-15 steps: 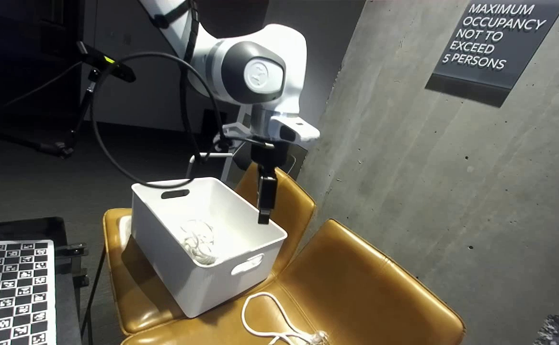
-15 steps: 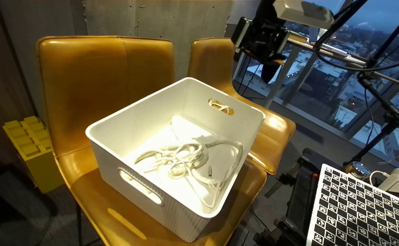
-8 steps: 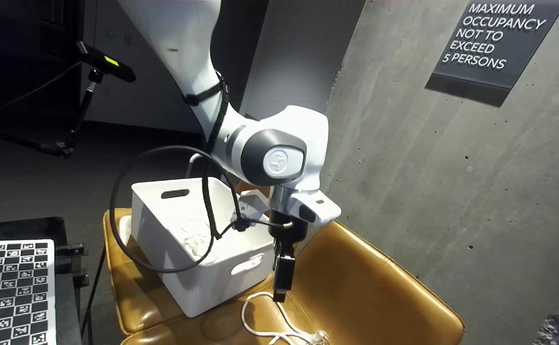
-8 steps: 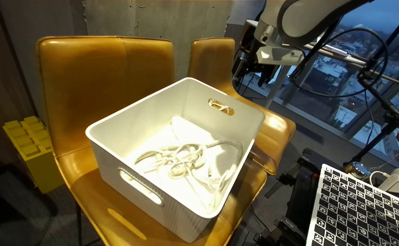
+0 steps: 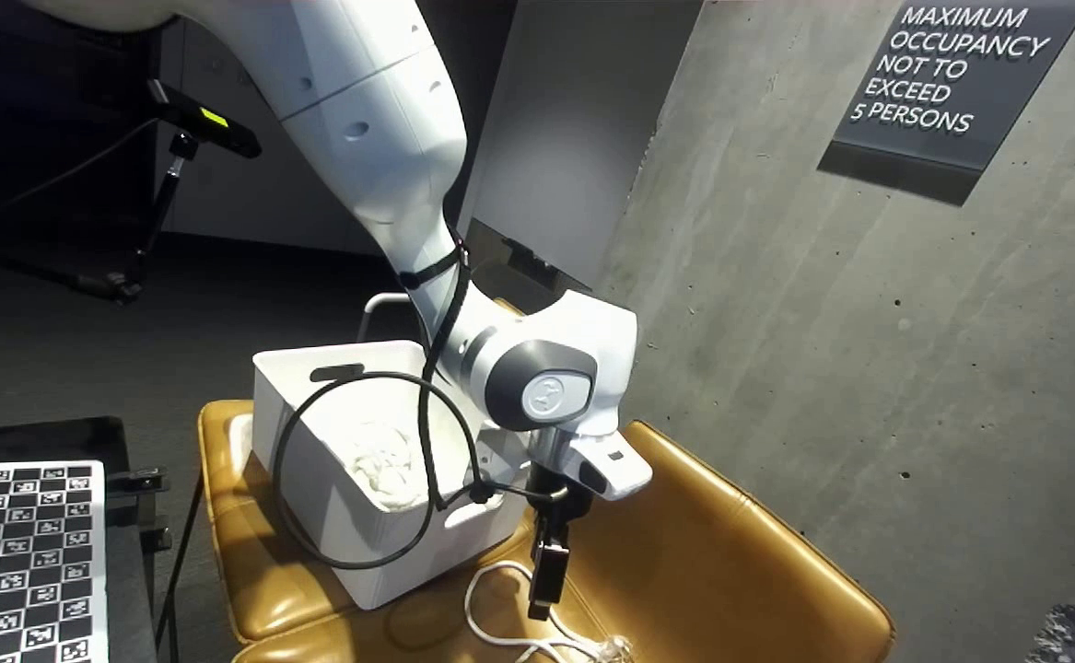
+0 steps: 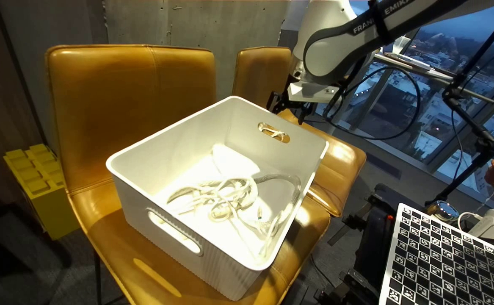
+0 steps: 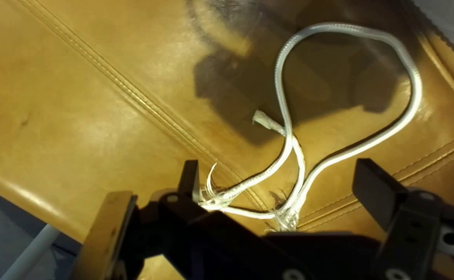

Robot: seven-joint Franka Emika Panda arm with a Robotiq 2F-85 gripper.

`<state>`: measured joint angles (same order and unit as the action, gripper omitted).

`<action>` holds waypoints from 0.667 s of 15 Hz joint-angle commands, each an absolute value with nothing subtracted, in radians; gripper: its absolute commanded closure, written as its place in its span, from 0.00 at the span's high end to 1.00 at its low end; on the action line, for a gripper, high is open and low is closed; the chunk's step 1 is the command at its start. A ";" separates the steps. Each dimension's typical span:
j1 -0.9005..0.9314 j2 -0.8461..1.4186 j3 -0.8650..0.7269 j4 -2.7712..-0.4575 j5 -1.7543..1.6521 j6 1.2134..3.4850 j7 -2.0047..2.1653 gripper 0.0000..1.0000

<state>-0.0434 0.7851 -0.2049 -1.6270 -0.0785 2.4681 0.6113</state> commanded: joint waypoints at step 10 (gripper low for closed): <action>-0.073 0.962 -0.205 -1.463 0.059 2.391 0.609 1.00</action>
<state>-0.0573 0.9433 -0.2053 -1.4807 0.0215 2.4103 0.6175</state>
